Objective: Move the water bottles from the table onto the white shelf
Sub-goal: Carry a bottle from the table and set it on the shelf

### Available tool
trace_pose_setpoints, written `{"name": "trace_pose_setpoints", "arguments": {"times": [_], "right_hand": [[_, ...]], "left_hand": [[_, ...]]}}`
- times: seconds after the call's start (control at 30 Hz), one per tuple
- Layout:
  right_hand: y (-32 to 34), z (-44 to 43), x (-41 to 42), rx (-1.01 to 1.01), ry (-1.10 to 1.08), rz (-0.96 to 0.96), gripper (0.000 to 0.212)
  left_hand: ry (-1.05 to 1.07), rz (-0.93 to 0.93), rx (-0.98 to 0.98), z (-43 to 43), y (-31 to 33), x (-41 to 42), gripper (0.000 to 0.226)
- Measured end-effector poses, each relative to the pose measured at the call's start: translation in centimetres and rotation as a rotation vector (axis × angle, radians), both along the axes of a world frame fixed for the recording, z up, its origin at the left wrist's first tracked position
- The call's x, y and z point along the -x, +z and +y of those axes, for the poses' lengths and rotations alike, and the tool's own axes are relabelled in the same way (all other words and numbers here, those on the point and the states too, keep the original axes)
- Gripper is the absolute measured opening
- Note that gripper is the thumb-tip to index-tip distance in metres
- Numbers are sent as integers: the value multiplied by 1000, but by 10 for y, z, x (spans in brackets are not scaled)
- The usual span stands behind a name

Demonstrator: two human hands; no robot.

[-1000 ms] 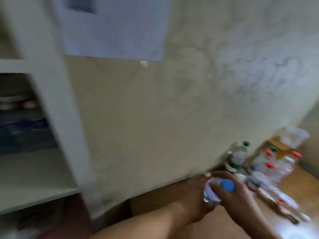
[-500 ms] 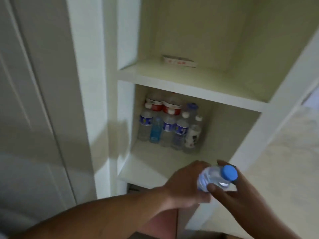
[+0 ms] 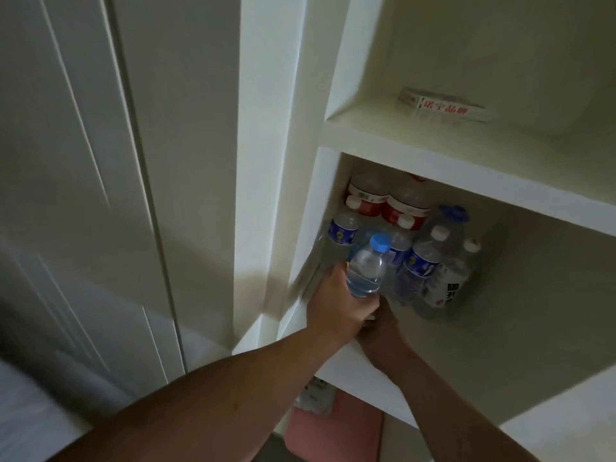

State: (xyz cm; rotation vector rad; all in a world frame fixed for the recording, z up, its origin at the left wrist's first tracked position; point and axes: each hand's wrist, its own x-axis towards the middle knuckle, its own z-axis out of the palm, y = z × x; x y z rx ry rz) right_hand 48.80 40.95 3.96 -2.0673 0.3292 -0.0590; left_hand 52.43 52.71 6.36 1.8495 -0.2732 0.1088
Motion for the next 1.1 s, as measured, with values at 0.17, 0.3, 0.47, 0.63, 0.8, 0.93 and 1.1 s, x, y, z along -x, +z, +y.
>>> {"name": "trace_pose_setpoints", "arguments": {"times": [0.17,0.3,0.47,0.63,0.8,0.93,1.1], "right_hand": [[-16,21,-29,-262,-136,11,29],[-16,31,-44,-124,-110,55,16],[-21,32,-69,-46,-79,37,57],[-42,24,-99,135,-46,-54,52],[-52,23,-112,163,-38,-72,48],[-56,18,-106,199,6,-62,37],[-54,23,-93,185,-19,-78,43]], "left_hand": [[63,33,24,6,-29,-22,46],[88,0,77,10,-46,-38,40],[102,-56,56,11,-75,-32,37],[145,-51,-159,13,-102,-42,18],[163,64,-125,4,-105,-54,27],[163,149,-104,3,-105,-54,35],[169,120,-122,3,-102,-48,25]]}}
